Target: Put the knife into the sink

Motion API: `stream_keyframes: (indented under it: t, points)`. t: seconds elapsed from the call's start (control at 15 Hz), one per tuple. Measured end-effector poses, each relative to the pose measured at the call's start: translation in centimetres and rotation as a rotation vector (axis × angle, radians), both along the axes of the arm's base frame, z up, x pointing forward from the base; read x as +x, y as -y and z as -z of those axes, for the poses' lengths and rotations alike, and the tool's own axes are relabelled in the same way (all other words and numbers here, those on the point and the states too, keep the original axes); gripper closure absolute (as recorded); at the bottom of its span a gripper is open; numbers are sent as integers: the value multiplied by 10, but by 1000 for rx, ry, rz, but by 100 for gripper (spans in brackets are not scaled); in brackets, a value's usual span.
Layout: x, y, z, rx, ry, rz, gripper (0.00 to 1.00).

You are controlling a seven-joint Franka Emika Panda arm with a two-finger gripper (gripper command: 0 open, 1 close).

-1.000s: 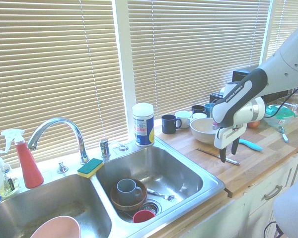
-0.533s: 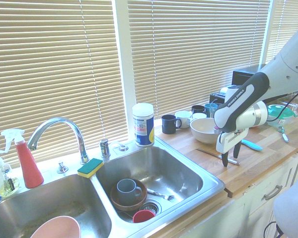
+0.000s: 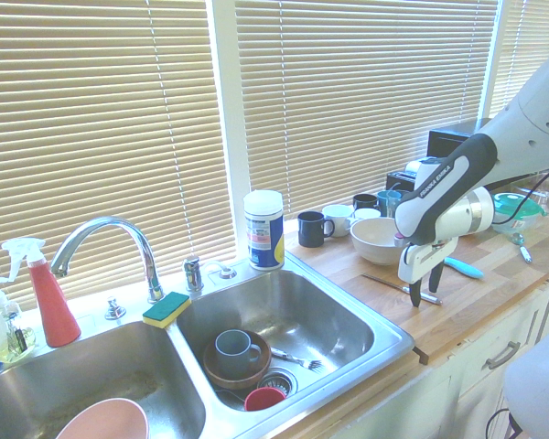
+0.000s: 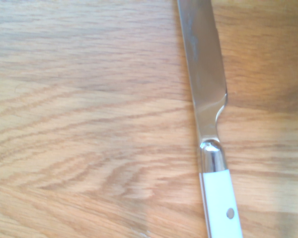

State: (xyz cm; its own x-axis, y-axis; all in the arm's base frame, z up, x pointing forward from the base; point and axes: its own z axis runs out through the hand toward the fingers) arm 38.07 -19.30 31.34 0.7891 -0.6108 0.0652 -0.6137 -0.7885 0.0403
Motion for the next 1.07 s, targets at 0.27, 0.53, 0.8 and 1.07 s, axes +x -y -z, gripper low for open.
stream_keyframes:
  t: [0.27, 0.53, 0.8, 1.07]
  points:
    - [1, -2, 0, 0, 4, -3, 100]
    - [1, -2, 1, 0, 3, -3, 100]
    - [1, -3, 0, 0, 4, -5, 100]
    - [1, -3, -1, 4, 9, 1, 100]
